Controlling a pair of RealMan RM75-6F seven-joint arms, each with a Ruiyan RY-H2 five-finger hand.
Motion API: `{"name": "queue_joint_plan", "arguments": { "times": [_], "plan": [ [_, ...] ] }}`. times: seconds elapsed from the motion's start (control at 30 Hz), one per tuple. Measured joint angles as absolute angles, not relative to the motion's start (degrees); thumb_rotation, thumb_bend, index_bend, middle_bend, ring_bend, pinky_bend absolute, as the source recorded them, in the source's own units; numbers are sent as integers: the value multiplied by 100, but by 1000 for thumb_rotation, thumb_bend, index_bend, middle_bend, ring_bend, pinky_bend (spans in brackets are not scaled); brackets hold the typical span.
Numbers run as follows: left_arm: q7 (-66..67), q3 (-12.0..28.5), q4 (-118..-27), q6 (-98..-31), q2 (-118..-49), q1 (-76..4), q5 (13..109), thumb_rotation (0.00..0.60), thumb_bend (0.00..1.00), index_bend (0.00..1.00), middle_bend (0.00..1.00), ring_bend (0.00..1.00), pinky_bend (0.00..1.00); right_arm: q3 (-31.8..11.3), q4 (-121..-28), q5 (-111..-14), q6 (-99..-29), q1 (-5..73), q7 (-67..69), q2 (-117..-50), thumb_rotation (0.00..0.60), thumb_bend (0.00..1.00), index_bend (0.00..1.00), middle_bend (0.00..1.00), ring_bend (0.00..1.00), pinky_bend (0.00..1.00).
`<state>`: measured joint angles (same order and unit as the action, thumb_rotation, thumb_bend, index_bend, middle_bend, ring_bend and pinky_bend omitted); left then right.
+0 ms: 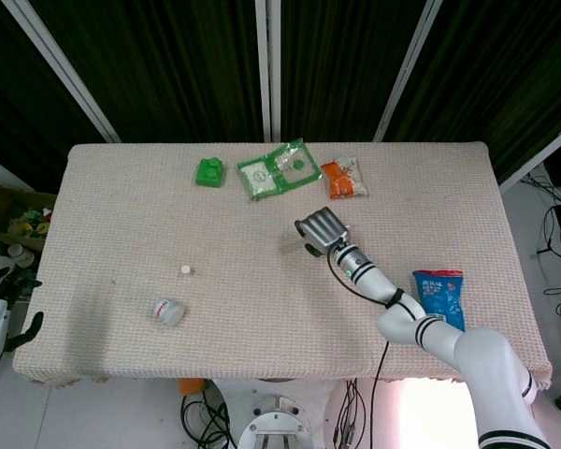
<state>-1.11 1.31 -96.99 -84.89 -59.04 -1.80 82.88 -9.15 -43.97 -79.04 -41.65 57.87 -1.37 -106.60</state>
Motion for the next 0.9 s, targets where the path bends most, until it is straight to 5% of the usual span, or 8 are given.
{"name": "queue_joint_plan", "arguments": {
  "times": [0.33,0.9],
  "plan": [
    [-239,256,-9844,-8134,-5750,-542,8451,600,372,308,190,89,116,-949,-4760,-8129,-5307,5356,676,-10393,600,562,841,980,957,980],
    [-50,775,-9642,-6106,-6423,-2311,8178,600,385,337,190,90,115,-1124,-6059,-8344,-7275,4123,1695,-9162,600,598,865,987,964,991]
  ]
}}
